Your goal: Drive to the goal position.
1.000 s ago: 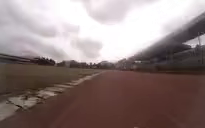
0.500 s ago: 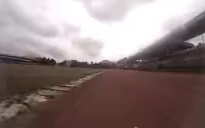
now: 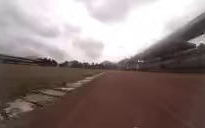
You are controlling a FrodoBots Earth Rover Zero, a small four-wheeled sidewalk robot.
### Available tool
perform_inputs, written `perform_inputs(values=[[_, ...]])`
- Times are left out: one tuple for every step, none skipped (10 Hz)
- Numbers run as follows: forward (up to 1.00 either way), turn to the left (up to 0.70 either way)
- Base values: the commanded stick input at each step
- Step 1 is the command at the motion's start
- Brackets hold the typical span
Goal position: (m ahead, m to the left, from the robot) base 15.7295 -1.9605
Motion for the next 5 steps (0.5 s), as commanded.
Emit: perform_inputs(values=[[1.00, 0.00], [1.00, 0.00], [1.00, 0.00], [1.00, 0.00], [1.00, 0.00]])
